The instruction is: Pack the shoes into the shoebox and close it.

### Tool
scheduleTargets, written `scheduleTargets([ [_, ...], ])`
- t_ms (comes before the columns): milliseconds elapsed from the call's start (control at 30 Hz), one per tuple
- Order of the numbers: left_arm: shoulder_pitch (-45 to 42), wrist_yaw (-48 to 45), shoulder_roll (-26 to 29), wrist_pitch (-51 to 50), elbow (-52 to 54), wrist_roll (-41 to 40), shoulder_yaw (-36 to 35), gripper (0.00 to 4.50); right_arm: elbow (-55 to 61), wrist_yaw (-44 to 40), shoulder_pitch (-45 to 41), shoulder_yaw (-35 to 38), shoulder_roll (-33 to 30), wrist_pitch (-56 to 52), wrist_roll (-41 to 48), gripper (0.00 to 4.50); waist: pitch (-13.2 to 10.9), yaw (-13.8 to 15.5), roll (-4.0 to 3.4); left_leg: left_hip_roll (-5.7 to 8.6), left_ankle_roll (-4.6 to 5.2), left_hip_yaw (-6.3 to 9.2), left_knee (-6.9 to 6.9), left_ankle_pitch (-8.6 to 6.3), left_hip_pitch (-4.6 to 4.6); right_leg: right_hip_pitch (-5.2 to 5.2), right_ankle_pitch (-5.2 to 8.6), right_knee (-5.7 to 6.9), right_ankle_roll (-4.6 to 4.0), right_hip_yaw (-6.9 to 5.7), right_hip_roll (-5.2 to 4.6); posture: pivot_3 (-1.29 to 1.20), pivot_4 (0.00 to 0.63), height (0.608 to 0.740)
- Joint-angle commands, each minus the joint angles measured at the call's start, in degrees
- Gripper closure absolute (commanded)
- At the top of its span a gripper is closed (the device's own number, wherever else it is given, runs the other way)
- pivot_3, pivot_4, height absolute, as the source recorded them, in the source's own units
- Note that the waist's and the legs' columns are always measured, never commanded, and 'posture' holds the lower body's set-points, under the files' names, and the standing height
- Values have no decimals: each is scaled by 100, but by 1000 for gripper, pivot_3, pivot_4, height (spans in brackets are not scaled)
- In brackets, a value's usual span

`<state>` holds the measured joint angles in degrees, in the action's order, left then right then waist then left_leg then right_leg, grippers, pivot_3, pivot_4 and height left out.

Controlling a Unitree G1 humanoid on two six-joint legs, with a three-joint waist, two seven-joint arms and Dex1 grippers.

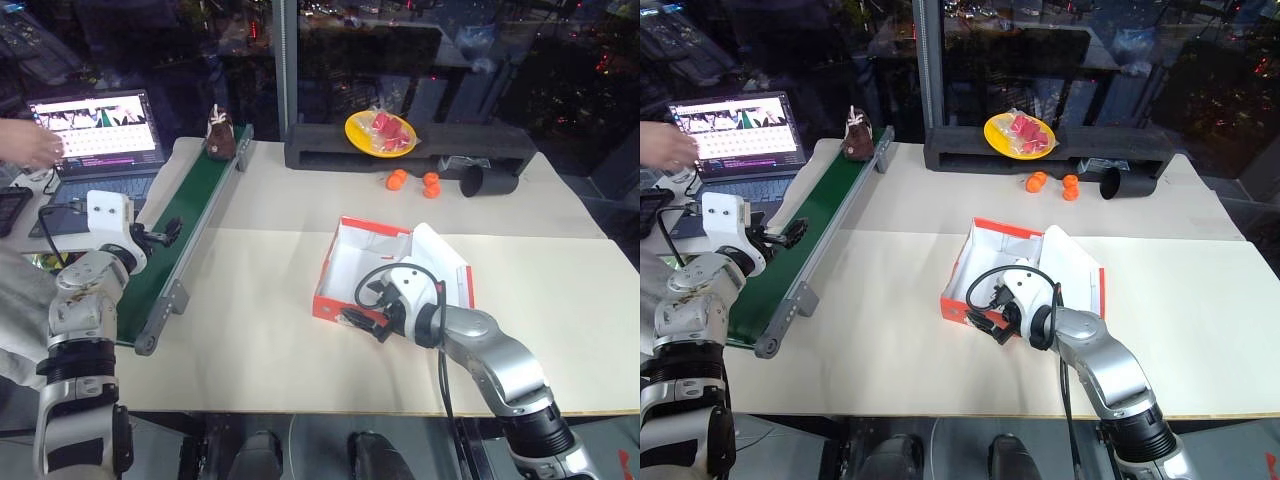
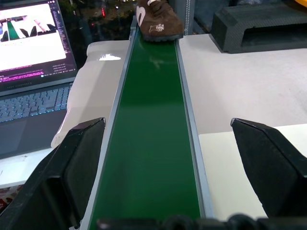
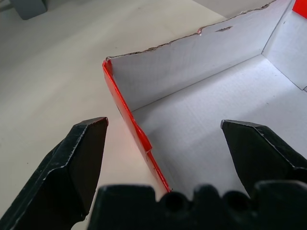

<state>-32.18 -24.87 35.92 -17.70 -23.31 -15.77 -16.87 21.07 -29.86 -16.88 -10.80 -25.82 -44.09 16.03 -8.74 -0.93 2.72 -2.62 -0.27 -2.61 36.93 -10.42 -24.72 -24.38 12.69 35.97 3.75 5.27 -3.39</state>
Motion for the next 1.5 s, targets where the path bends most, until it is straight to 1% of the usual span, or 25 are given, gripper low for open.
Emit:
scheduleTargets([
  [33,-140,-33,106,46,49,90,20,0,182,26,15,30,20,14,-12,7,0,-1,0,0,0,0,0,0,0,0,0,0,0,0,0,0,150,728],
  [533,-284,22,-52,0,-53,250,211,0,163,62,-19,13,23,-29,-50,7,0,1,0,0,0,0,0,0,0,0,0,0,0,0,0,0,150,728],
  [933,-691,859,-75,-902,141,615,302,0,134,84,-48,38,-9,-52,-119,7,0,-12,0,2,0,1,1,0,0,0,0,1,1,0,0,0,150,728],
  [1100,-847,974,-48,-1263,246,693,363,0,129,81,-76,72,13,-68,-115,7,0,1,0,2,0,2,1,0,0,0,0,4,1,0,1,0,150,728],
  [1367,-962,896,-8,-1371,193,747,410,0,162,195,-151,240,79,-104,-78,7,0,-5,0,3,0,3,1,0,0,0,1,3,1,0,0,0,150,728],
  [1500,-909,914,-72,-1884,51,726,485,0,204,210,-134,281,88,-115,-54,7,0,-6,0,3,0,3,1,0,0,0,1,5,1,0,1,0,150,728],
])
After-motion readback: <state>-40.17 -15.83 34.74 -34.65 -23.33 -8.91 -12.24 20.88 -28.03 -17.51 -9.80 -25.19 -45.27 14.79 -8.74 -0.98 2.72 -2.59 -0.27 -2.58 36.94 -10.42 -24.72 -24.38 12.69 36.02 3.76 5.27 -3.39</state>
